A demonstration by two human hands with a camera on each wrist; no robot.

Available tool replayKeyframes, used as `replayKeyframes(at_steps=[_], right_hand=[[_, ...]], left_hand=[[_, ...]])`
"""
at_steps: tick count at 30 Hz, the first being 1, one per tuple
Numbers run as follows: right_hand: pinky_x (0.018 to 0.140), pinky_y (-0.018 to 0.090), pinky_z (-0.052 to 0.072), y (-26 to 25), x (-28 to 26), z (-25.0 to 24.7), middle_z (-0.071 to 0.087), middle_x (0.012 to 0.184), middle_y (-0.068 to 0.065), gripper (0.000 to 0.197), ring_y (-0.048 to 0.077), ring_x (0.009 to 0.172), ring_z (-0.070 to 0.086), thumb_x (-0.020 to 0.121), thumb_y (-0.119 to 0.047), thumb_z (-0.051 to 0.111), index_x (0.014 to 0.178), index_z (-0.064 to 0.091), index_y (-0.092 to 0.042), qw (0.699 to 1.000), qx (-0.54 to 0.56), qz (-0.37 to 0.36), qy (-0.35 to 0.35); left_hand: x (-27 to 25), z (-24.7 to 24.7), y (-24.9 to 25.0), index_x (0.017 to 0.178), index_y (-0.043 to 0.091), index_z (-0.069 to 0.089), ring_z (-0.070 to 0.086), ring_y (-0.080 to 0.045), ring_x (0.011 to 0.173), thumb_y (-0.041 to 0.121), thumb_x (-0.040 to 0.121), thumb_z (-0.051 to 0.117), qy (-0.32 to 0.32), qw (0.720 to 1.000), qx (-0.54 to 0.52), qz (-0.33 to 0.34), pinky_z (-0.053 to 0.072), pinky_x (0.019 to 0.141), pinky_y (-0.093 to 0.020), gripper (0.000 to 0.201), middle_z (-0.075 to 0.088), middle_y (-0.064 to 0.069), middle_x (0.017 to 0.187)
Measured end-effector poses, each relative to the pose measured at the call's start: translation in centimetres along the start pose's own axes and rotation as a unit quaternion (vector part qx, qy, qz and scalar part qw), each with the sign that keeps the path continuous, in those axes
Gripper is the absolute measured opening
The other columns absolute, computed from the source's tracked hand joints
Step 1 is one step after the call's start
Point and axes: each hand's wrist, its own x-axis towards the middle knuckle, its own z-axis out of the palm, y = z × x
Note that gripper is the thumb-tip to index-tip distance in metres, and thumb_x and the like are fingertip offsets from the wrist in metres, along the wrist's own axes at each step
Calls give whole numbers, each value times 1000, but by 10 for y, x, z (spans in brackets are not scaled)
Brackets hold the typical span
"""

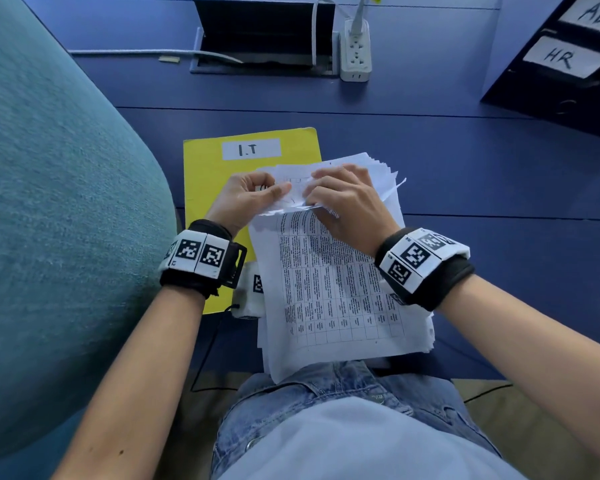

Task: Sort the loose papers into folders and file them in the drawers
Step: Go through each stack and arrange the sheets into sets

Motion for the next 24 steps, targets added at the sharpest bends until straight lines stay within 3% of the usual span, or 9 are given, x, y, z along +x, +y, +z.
replayKeyframes(at_steps=[2, 4, 7, 10, 12, 16, 18, 20, 24], right_hand=[[86, 34, 31, 0, 0, 0, 69, 97, 5, 11, 26, 100, 63, 72, -2, 67, 81, 65, -7, 1000, 8, 7, 15], [83, 31, 30, 0, 2, -3, 67, 105, 8, 33, 23, 101, 55, 67, -2, 69, 99, 60, -6, 999, 19, 19, 18], [78, 32, 26, 1, 8, -6, 68, 95, 5, 52, 22, 94, 47, 65, -6, 70, 111, 47, -12, 999, 2, 30, 28], [74, 30, 21, 2, 9, -8, 68, 79, -1, 37, 18, 85, 46, 65, -4, 68, 100, 59, -11, 998, -10, 32, 49], [75, 29, 21, 0, 2, -11, 63, 68, -4, 13, 21, 76, 56, 68, -4, 63, 77, 66, -13, 999, -27, -1, 38], [81, 38, 39, -17, -19, -16, 58, 64, 2, 21, 21, 62, 59, 54, 4, 67, 64, 59, -13, 998, -39, -25, -43], [75, 42, 45, -26, -29, -14, 58, 68, 8, 29, 23, 59, 59, 48, 8, 70, 69, 59, -8, 996, -7, 2, -93], [74, 45, 49, -31, -33, -13, 61, 76, 12, 37, 26, 61, 61, 45, 13, 68, 78, 61, -4, 991, 6, 33, -127], [73, 46, 50, -32, -18, -15, 56, 116, 25, 72, 37, 75, 63, 52, 19, 65, 121, 54, 5, 984, 0, 138, -116]], left_hand=[[2, -1, 0, 63, 12, 53, 37, -6, 49, 8, 90, 57, 8, 1000, 8, -1, 29, 49, -19, 27, 47, 6, 52], [2, -1, 2, 60, 16, 61, 40, -11, 55, 6, 85, 60, -14, 1000, 5, 4, 31, 52, -22, 27, 50, 0, 59], [0, 1, 7, 50, 21, 64, 40, -6, 51, 11, 71, 56, -44, 999, -2, 4, 32, 49, -18, 24, 50, 8, 53], [6, 0, 3, 57, 21, 55, 35, -6, 50, 11, 75, 65, 16, 1000, 27, 2, 28, 48, -17, 23, 45, 4, 56], [10, -3, -2, 67, 20, 50, 37, -7, 54, 5, 83, 65, 55, 996, 66, 12, 31, 52, -18, 26, 45, 2, 63], [12, -4, -4, 82, 15, 52, 39, -3, 56, 14, 86, 64, 67, 980, 190, 0, 31, 49, -11, 12, 45, 4, 69], [10, -5, -5, 86, 17, 54, 46, -9, 82, 16, 86, 64, 60, 975, 214, 2, 35, 72, -13, 10, 49, 0, 94], [7, -4, -4, 84, 19, 56, 43, -9, 103, 17, 86, 64, 49, 973, 224, 19, 28, 89, -15, 8, 46, 1, 111], [1, -5, 0, 69, 26, 53, 41, -11, 109, 8, 83, 64, 8, 981, 194, 9, 27, 97, -22, 25, 45, 2, 106]])
